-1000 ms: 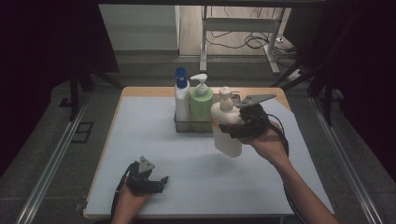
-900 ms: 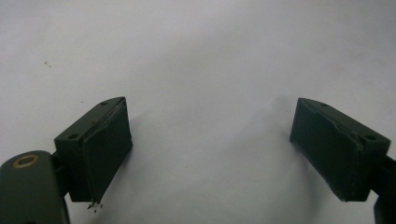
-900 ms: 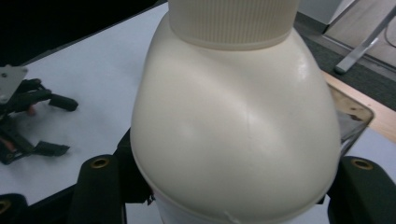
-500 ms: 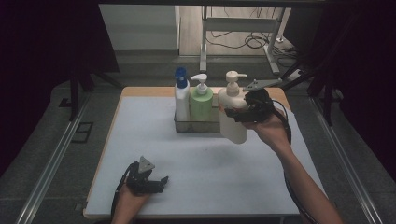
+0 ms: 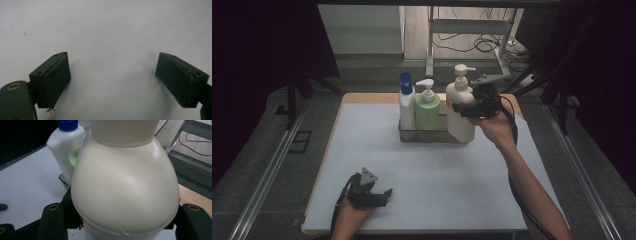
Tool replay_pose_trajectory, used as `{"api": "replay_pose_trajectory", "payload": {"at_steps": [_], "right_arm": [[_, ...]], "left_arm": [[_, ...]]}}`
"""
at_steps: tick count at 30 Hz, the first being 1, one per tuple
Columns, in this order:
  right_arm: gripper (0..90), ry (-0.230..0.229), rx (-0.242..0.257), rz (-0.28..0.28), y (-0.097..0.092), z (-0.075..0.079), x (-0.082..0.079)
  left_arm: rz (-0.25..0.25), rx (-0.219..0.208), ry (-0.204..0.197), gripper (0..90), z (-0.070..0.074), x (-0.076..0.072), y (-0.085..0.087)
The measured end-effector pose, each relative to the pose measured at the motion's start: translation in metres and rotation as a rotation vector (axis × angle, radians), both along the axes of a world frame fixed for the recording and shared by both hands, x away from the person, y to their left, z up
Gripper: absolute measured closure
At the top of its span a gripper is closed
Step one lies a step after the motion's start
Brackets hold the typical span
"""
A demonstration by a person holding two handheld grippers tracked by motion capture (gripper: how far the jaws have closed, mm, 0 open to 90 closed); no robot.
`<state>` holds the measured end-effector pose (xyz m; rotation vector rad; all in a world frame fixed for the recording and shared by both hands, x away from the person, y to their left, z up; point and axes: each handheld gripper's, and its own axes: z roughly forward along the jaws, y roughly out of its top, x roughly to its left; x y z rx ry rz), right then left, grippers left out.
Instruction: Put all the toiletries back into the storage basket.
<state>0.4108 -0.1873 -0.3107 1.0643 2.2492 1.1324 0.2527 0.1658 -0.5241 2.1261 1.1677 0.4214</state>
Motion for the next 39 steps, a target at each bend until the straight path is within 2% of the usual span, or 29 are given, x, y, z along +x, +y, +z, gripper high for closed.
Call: {"api": "replay_pose_trajectory", "payload": {"at_steps": [16,29,39], "right_arm": [[36.8,-0.025,0.008,-0.086,0.005,-0.001,0.031],[36.8,-0.034,0.025,-0.128,0.011,-0.021,0.057],[36.8,-0.054,0.023,-0.15,0.012,-0.035,0.068]], "left_arm": [[0.0,0.0,-0.001,12.3,0.0,0.0,0.0],[0.0,0.0,-0.001,12.3,0.0,0.0,0.0],[-0.002,0.002,0.002,12.3,0.0,0.0,0.0]]}}
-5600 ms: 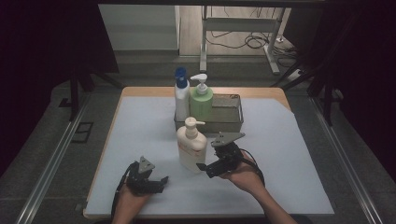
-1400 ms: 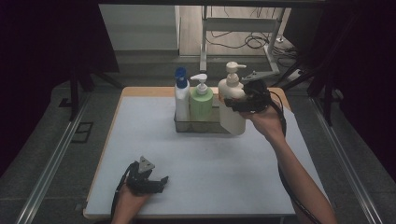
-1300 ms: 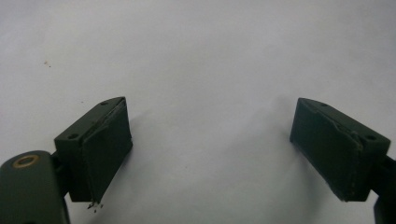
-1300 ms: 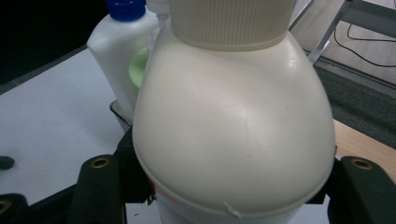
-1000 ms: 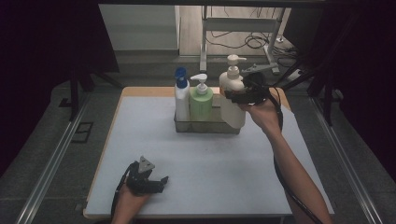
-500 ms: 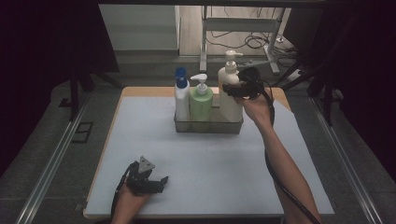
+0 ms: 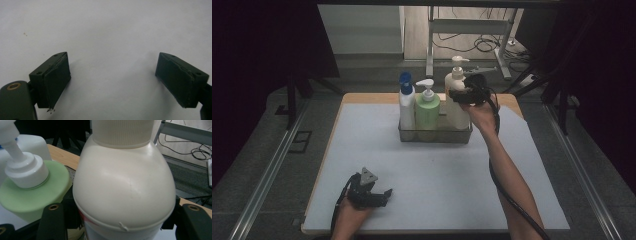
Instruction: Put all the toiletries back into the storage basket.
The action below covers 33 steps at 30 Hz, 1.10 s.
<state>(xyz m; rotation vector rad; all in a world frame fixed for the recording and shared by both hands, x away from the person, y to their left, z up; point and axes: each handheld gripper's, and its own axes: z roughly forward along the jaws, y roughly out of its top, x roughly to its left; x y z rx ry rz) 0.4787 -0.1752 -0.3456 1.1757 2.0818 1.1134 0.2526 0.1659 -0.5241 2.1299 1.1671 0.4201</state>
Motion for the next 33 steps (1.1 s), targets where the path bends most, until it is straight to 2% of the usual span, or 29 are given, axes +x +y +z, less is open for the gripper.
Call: {"api": "replay_pose_trajectory", "payload": {"at_steps": [11,33], "right_arm": [[36.8,-0.012,-0.005,0.019,0.003,-0.014,0.001],[36.8,0.056,-0.019,0.019,-0.005,-0.031,-0.008]], "left_arm": [[0.001,0.0,-0.001,12.3,0.0,0.0,0.0],[0.0,-0.001,-0.001,12.3,0.0,0.0,0.0]]}}
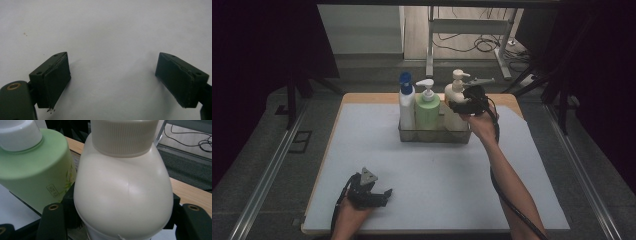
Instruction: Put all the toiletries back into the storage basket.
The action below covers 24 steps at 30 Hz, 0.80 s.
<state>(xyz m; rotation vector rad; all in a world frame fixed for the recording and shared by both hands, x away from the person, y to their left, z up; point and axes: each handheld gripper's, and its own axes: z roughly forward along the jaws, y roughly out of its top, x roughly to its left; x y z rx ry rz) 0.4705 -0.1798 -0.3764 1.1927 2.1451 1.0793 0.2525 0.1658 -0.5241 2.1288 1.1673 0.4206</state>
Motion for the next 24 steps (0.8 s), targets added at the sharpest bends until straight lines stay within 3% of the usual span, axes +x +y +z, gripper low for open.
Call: {"api": "replay_pose_trajectory", "payload": {"at_steps": [24], "right_arm": [[36.3,0.046,-0.01,-0.004,-0.006,-0.023,-0.007]], "left_arm": [[0.0,-0.001,0.001,12.3,0.0,0.0,0.0]]}}
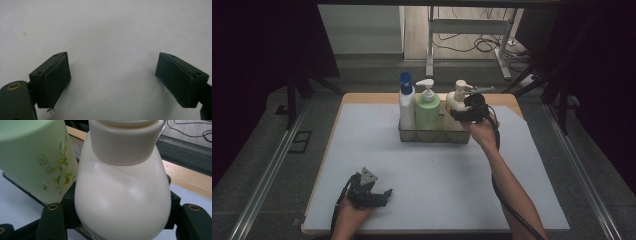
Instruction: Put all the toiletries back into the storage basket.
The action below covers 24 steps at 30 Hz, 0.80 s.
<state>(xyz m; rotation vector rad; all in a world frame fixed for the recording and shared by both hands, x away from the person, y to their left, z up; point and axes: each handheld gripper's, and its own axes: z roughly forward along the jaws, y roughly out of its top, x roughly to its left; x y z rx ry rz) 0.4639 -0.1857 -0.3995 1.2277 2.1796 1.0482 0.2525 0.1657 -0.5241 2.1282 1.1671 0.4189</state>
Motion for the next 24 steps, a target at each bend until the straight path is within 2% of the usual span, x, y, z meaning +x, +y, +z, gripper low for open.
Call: {"api": "replay_pose_trajectory", "payload": {"at_steps": [12,24], "right_arm": [[33.5,-0.007,0.048,0.017,-0.007,-0.004,-0.002],[27.7,-0.006,0.062,0.062,-0.02,-0.004,-0.017]], "left_arm": [[0.0,0.0,-0.001,12.3,0.0,0.0,0.0],[0.0,0.001,0.0,12.3,0.0,0.0,0.0]]}}
